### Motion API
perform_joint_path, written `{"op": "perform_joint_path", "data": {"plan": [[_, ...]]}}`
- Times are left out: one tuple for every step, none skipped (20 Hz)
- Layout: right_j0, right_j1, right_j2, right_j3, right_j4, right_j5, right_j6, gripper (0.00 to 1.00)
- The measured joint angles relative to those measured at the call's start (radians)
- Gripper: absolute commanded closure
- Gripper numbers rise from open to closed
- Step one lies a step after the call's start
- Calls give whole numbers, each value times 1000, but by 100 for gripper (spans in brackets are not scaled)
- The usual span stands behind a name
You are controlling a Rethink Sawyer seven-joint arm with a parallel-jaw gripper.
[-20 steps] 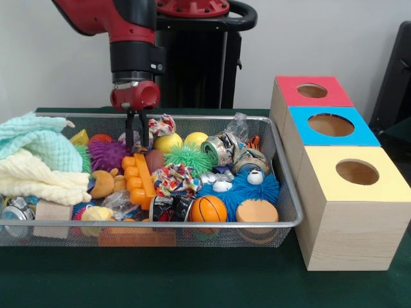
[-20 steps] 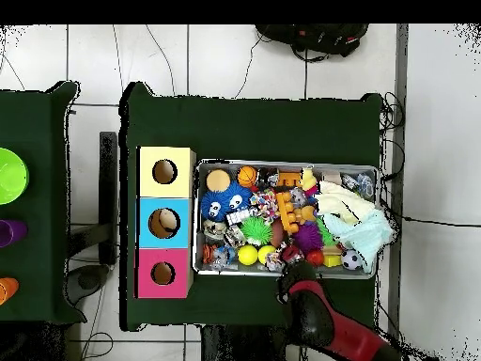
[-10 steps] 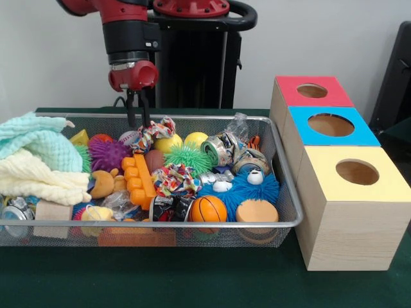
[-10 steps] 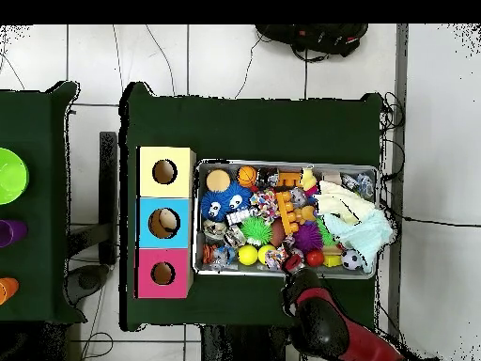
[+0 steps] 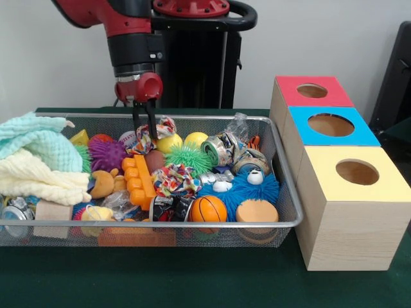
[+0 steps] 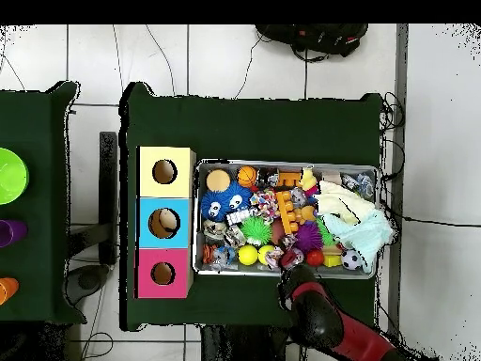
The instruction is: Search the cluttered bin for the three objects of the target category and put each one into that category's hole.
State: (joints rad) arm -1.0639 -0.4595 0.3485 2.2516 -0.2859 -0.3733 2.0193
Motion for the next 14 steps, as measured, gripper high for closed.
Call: {"op": "perform_joint_path", "data": {"plan": [[0,7,0,-7,0,0,0,0],[0,14,0,-14,0,0,0,0],[0,20,0,-20,0,0,0,0],[0,25,1,-26,0,0,0,0],[0,27,1,-29,0,0,0,0],[0,27,1,-35,0,-1,0,0],[0,25,1,-36,0,-1,0,0],[0,23,2,-38,0,0,0,0],[-1,21,2,-38,0,0,0,0],[-7,15,4,-38,0,3,0,0],[-10,13,5,-38,0,7,0,0],[-17,8,7,-38,1,18,0,0],[-20,5,8,-38,3,25,0,0],[-22,4,8,-38,4,29,0,0]]}}
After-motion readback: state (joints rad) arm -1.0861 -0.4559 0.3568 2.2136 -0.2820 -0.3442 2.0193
